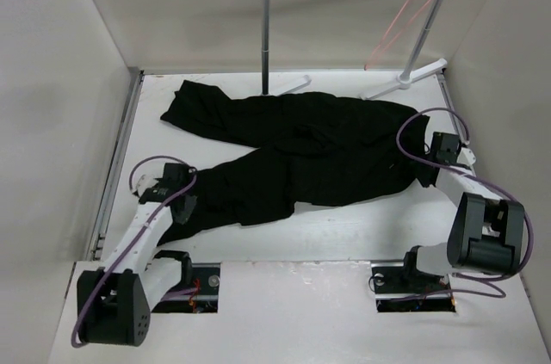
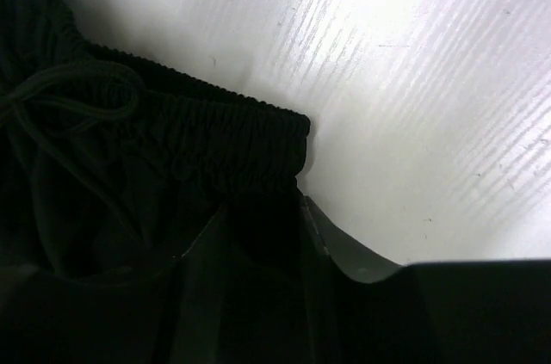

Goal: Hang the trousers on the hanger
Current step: Flatten out the trousers at the center of the board.

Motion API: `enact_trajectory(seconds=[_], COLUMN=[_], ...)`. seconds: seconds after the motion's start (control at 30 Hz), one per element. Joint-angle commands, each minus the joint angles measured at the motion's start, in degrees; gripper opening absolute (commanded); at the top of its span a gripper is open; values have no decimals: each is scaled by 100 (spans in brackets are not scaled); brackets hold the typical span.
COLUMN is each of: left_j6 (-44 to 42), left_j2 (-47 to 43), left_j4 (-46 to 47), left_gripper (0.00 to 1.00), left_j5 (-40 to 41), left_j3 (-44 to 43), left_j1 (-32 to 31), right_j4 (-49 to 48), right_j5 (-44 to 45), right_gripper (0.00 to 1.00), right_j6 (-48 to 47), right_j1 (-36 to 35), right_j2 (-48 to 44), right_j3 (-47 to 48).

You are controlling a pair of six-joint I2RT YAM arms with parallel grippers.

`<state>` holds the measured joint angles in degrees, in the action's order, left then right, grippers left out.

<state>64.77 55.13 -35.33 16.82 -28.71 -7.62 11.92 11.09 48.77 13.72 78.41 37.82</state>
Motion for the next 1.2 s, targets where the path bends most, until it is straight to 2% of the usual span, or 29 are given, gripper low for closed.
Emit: enact_trajectory(seconds=[0.0,0.03,0.13,0.2,0.37,0.47,0.53,0.6,0.67,0.7,0.73,0.77,0.83,0.9,1.0,1.1,1.13,1.17], left_j6=[97,36,-254,-473,-1001,-1291,-1362,-1397,-1528,-1590,-1634,-1678,-1783,-1828,-1898,-1881,-1872,-1863], left_j2=[-20,-29,119,243,656,981,1096,1053,930,851,763,675,787,1173,1867,2684,3000,3308], left_j4=[395,413,413,431,247,-60,-342,-500,-571,-589,-589,-537,-309,16,745,1553,1686,1766], left_gripper=[12,11,7,6,6,8,14,25,37,43,47,51,52,50,50,51,50,50], left_j5=[-433,-460,-303,-40,831,1217,1507,1605,1675,1745,1728,1720,1667,1544,1036,272,-18,-212], left_j3=[383,445,420,235,-687,-1153,-1373,-1497,-1663,-1786,-1944,-2137,-2523,-2902,-3184,-3342,-3473,-3623], left_j1=[948,1168,1907,2101,2550,2656,2621,2507,2393,2349,2305,2226,1954,1612,1242,1249,1311,1381], right_j4=[-498,-515,-437,-279,678,1328,1724,2102,2401,2429,2455,2490,2447,2420,2394,2227,2201,2183], right_j5=[-169,-178,-134,-29,551,412,332,358,455,542,569,587,666,911,1087,1176,1167,1124], right_gripper=[40,38,15,7,2,2,2,2,7,16,28,46,73,84,86,80,71,57], right_j6=[141,150,168,220,282,422,493,502,537,545,519,493,406,265,229,220,212,142], right_j1=[4,4,30,118,539,1031,1251,1427,1454,1446,1359,1236,1112,1007,595,-64,-301,-512], right_j2=[174,253,377,167,-1088,-1932,-2468,-2970,-3392,-3507,-3482,-3377,-3289,-3219,-3139,-3244,-3244,-3236], right_j3=[190,190,217,121,-275,-591,-793,-925,-996,-970,-892,-778,-549,-216,233,427,471,515])
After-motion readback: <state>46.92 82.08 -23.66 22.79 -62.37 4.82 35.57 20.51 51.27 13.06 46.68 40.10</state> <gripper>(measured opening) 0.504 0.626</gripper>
